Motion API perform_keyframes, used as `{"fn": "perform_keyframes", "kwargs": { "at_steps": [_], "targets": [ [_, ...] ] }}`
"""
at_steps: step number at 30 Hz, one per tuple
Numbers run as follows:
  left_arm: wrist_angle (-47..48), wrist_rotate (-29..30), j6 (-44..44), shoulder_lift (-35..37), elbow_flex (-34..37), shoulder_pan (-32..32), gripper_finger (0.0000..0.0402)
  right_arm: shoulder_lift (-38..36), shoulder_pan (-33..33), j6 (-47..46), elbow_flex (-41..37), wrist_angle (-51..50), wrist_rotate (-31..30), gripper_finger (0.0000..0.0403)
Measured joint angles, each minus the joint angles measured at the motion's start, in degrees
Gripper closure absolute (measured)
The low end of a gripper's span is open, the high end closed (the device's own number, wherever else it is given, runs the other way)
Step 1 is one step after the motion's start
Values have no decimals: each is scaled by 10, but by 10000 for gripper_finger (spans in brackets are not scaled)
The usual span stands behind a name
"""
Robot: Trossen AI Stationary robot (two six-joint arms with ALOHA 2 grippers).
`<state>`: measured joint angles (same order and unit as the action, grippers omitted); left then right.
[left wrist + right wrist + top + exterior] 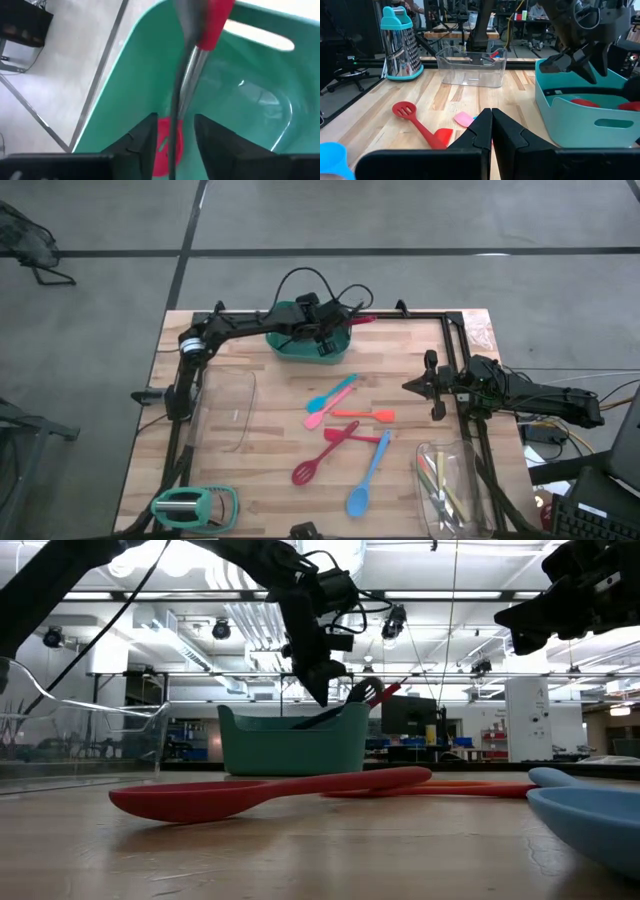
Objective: Pick & Place Kitchen Items
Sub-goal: Put the red slotted spoon into the green bin
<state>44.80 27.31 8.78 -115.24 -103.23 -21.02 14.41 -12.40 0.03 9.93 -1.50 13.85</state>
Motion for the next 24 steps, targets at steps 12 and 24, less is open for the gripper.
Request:
{"fn": "perform_keyframes", "kwargs": {
  "at_steps": [12, 24],
  "targets": [
    [216, -19, -115, 2, -137, 38, 216, 0, 0, 0, 0, 0, 0, 394],
    [449, -126, -252, 37, -192, 138, 216, 0, 0, 0, 0, 0, 0, 394]
  ]
}}
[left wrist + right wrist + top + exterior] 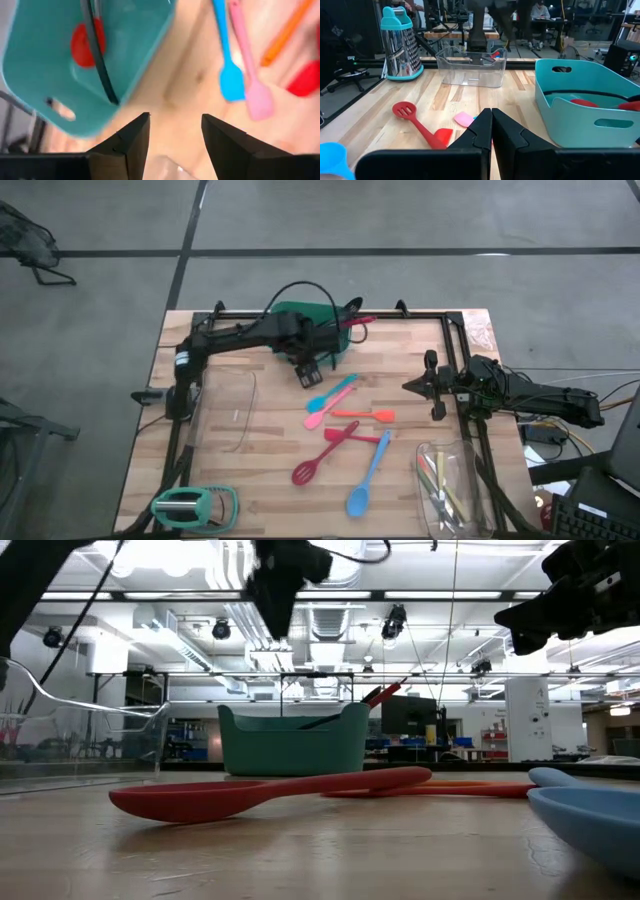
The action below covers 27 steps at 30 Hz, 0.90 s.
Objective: Pick & Place Kitchen Items
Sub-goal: Put the red slotted spoon into the green bin
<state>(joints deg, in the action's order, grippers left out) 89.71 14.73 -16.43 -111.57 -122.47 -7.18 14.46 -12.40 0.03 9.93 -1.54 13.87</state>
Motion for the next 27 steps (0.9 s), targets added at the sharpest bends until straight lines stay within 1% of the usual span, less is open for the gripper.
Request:
{"fn": "perform_keyframes", "kwargs": {
  "at_steps": [3, 5, 8, 9, 13, 16, 19, 24, 27],
  "targets": [
    [3, -50, -58, 19, 11, 13, 216, 0, 0, 0, 0, 0, 0, 394],
    [-5, -88, -72, 23, 26, 19, 216, -1, 0, 0, 0, 0, -2, 394],
    [-38, -140, -65, 23, 54, 32, 216, -1, 0, 0, 0, 0, -2, 394],
    [-59, -152, -62, 23, 67, 40, 216, -1, 0, 0, 0, 0, -3, 394],
    [-198, -189, -60, 24, 145, 81, 216, -1, 0, 0, 0, 0, -3, 394],
    [-298, -201, -83, 24, 211, 110, 216, -1, 0, 0, 0, 0, -3, 394],
    [-390, -197, -112, 24, 273, 143, 216, -1, 0, 0, 0, 0, -3, 394],
    [-578, -200, -136, 20, 371, 178, 216, -1, 0, 0, 0, 0, -3, 394],
    [-638, -155, -164, 20, 414, 183, 216, -1, 0, 0, 0, 0, -3, 394]
  ]
}}
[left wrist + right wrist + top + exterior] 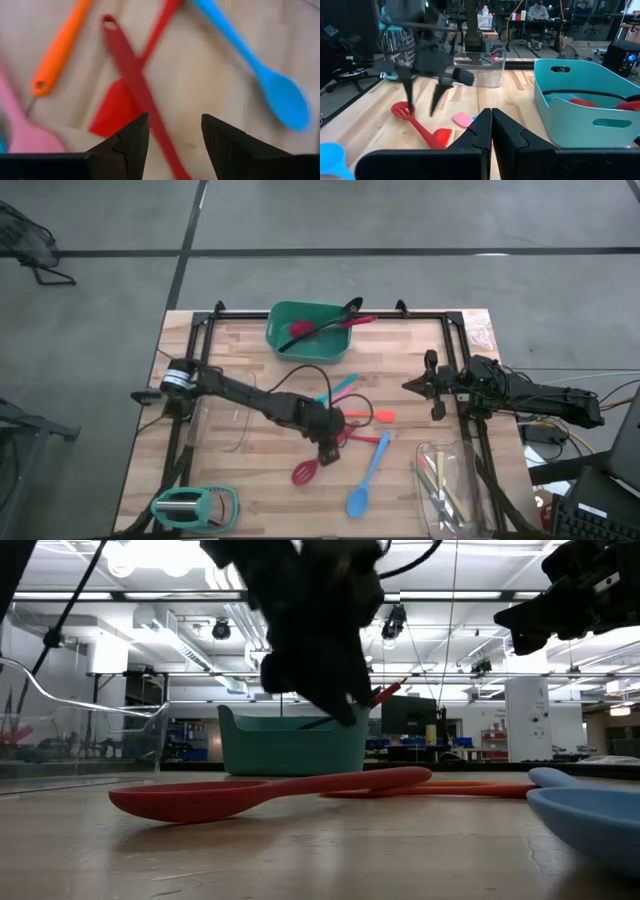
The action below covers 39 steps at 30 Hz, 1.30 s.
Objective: Pick & Place Kitchen Items
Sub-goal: Put the red slotted spoon into the green bin
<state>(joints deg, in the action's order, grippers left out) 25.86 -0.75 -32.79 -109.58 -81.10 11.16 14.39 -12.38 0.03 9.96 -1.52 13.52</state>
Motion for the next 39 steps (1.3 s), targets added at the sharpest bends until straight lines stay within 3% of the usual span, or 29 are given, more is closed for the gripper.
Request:
{"fn": "perform_keyframes", "kwargs": {
  "at_steps": [4, 18, 23, 34, 39],
  "targets": [
    [-3, 54, -15, 0, 34, 5, 216, 0, 0, 0, 0, 0, 0, 394],
    [-126, 79, -18, 0, 90, 49, 215, 0, 0, 0, 0, 0, 0, 394],
    [-104, 108, -17, -15, 92, 54, 215, 0, 0, 0, 0, 0, 0, 394],
    [-111, 97, -4, -42, 90, 54, 217, 1, 0, 0, 0, 0, 0, 394],
    [-108, 93, -3, -40, 90, 49, 244, 0, 0, 0, 0, 0, 0, 394]
  ]
}}
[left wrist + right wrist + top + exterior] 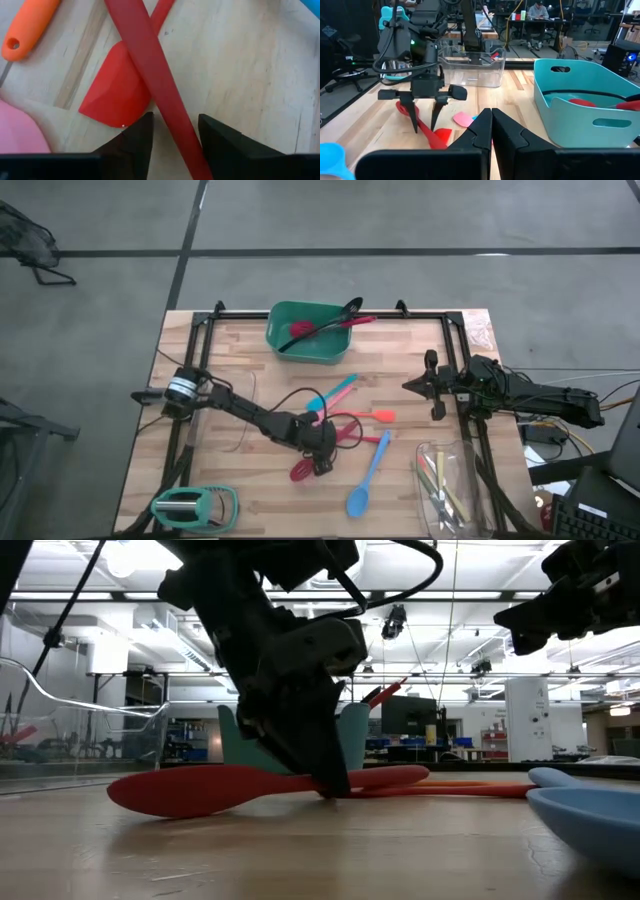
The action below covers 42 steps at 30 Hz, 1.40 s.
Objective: Pick & Place Kitchen Items
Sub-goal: Put the red slotted spoon into the green bin
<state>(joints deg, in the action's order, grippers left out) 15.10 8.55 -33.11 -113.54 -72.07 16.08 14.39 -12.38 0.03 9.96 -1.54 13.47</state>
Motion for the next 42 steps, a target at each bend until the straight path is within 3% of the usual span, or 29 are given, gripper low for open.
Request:
{"fn": "perform_keyframes", "kwargs": {
  "at_steps": [9, 19, 26, 31, 38, 42],
  "targets": [
    [12, -29, 3, 3, -3, -15, 349, 0, 0, 0, 0, 0, 0, 394],
    [162, -17, 95, 3, -105, -21, 344, 0, 0, 0, 0, 0, 0, 394],
    [321, 159, 240, 3, -215, -45, 341, 0, 0, 0, 0, 0, 0, 394],
    [388, 235, 334, 4, -275, -81, 339, 0, 0, 0, 0, 0, 0, 394],
    [426, 241, 395, 38, -298, -184, 338, 0, 0, 0, 0, 0, -1, 394],
    [414, 201, 420, 62, -298, -259, 338, 0, 0, 0, 0, 0, -1, 394]
  ]
}}
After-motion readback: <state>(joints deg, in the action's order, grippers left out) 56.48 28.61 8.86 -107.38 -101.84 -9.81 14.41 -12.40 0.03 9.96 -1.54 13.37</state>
